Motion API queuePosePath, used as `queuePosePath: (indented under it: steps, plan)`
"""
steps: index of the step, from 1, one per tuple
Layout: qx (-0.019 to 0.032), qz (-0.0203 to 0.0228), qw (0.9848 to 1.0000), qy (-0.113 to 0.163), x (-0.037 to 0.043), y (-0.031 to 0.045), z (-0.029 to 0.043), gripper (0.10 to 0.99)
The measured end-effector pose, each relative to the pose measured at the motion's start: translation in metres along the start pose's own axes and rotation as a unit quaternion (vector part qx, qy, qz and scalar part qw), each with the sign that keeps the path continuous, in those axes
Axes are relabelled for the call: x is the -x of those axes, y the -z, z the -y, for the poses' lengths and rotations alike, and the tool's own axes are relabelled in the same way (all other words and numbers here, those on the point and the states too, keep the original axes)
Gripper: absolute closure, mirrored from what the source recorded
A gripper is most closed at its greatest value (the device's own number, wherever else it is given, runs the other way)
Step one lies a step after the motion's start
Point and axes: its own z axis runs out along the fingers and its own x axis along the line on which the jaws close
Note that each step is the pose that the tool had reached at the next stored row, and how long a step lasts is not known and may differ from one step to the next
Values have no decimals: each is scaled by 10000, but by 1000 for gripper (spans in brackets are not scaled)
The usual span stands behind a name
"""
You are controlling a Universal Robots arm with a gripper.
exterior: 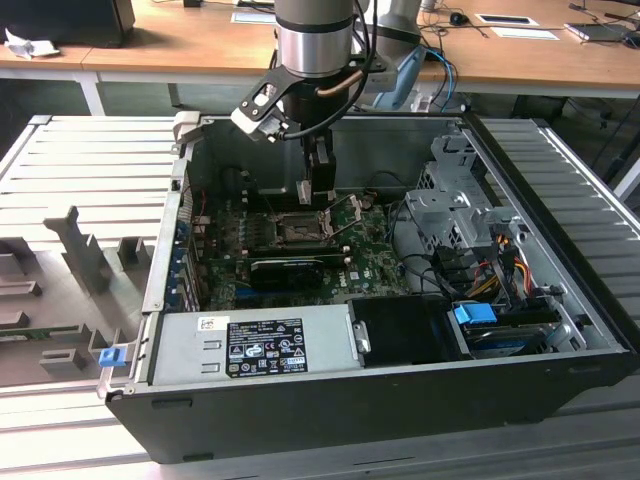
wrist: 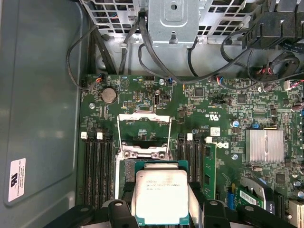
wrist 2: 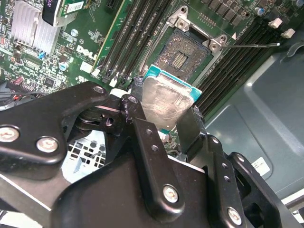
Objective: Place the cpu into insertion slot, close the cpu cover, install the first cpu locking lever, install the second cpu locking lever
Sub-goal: 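Place the cpu into insertion slot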
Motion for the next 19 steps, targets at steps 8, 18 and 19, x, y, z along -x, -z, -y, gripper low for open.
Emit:
queuePosePath:
  steps: [8,18,19]
  plan:
    - [0,0,10000,0,0,0,0,557]
    - [0,-1,10000,0,1,-49,8,557]
    - [0,-1,10000,0,1,-66,10,557]
